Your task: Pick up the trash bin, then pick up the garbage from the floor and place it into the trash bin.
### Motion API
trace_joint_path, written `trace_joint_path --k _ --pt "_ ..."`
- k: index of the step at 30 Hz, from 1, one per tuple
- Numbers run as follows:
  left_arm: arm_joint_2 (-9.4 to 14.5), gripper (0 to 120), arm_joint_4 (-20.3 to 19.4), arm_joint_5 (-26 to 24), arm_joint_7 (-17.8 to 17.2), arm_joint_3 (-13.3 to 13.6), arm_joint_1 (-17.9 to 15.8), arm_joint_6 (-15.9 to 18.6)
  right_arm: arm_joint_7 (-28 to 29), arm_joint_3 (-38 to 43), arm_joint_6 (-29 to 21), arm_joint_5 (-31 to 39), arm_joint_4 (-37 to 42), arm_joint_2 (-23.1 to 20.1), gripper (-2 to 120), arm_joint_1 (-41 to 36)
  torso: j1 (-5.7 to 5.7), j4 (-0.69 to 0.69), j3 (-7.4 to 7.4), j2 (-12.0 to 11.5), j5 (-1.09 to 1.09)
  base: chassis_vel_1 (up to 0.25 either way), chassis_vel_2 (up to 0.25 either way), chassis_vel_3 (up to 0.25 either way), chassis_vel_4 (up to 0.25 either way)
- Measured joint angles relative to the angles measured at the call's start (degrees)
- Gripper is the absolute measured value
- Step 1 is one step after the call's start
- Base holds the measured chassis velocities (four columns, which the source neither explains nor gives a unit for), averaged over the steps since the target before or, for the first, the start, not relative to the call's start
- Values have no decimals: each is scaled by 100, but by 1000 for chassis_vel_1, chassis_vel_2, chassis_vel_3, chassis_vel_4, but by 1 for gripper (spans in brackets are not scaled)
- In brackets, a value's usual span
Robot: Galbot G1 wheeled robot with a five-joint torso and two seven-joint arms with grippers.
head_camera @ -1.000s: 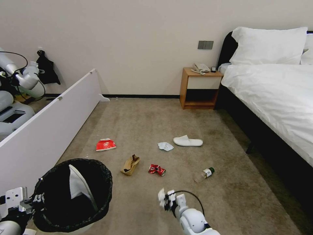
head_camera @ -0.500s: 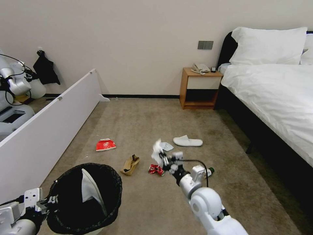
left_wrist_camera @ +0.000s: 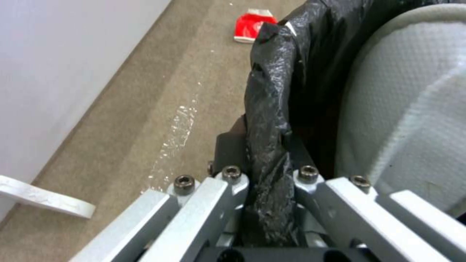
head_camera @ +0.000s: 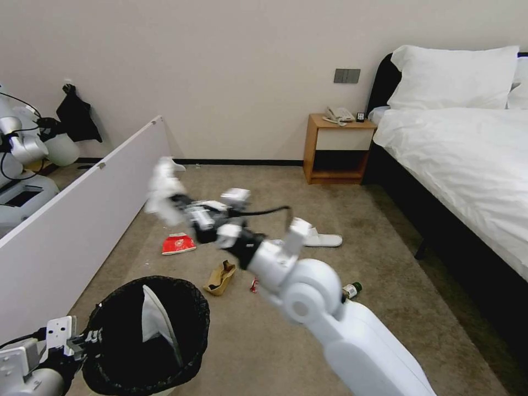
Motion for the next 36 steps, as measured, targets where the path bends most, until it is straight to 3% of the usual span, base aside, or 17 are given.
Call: trace_joint_path --k 11,29,31,35,36 --pt "-50 4 -61 -9 3 -62 -10 -1 565 -771 -454 15 -310 -74 0 -248 0 0 0 0 0 0 0 0 0" --pt "29 4 -28 -42 5 -78 -80 0 797 -882 -619 -125 -415 -176 0 -478 0 1 0 0 1 0 0 0 0" --pt "32 4 -20 -45 8 -84 -82 0 878 -903 -682 -109 -415 -174 7 -491 0 1 0 0 1 0 0 0 0" --pt "34 4 -18 -45 9 -86 -82 0 885 -907 -691 -107 -414 -176 9 -493 0 1 0 0 1 0 0 0 0" --pt "41 4 -12 -48 11 -93 -82 0 923 -924 -738 -91 -404 -190 22 -500 0 0 0 0 1 0 0 0 0"
